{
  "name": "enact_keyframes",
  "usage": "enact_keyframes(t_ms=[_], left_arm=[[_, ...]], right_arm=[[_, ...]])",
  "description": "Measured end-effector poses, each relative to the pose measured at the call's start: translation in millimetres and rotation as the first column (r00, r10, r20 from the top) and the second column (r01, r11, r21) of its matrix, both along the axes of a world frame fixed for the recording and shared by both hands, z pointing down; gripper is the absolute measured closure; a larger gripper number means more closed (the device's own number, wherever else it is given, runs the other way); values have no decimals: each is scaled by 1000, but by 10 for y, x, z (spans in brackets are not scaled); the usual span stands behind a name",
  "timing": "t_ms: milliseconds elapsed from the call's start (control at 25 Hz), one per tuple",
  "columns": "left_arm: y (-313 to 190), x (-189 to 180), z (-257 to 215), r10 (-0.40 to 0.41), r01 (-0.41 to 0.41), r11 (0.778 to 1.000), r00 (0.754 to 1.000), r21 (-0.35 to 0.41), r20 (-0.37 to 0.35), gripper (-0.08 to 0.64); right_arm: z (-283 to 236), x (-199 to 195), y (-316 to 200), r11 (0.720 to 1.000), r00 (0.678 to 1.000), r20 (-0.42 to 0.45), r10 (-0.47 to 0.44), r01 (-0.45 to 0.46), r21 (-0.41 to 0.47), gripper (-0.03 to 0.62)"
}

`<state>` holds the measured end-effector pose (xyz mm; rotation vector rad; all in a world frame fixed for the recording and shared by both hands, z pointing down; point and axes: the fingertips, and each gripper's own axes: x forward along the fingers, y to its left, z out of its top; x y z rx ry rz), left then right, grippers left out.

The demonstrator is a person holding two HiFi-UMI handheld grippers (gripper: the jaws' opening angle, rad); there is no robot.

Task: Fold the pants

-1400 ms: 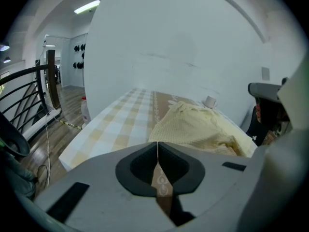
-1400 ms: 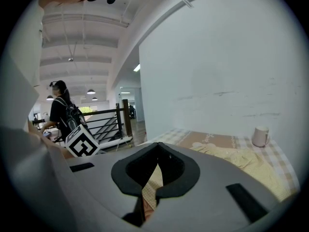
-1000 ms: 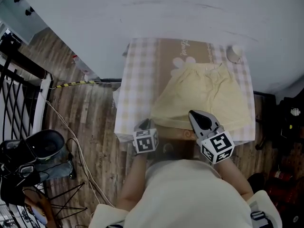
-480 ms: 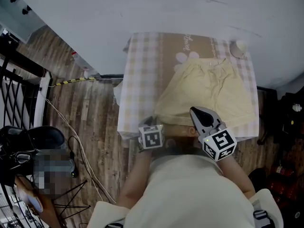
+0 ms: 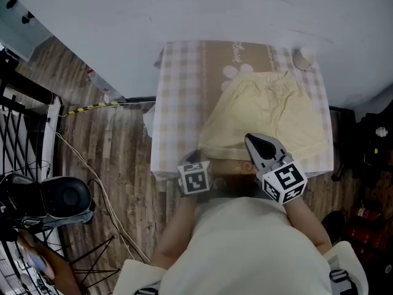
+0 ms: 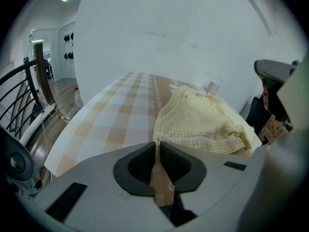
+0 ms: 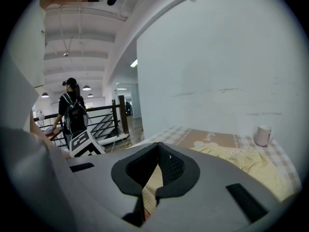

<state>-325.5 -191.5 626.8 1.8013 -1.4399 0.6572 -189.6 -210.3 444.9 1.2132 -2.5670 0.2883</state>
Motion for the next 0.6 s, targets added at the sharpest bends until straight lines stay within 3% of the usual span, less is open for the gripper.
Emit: enact_keyframes(t_ms=[320, 600], left_arm=[[-60, 48, -314, -21, 25, 996, 999, 84, -49, 543], [-128, 382, -701, -49, 67, 984, 993, 164, -111, 545]], right_arm=[[-31, 107, 29, 1000, 1000, 11, 0, 0, -6, 592], [-73, 399, 1, 1000, 999, 35, -22, 22, 7, 592]])
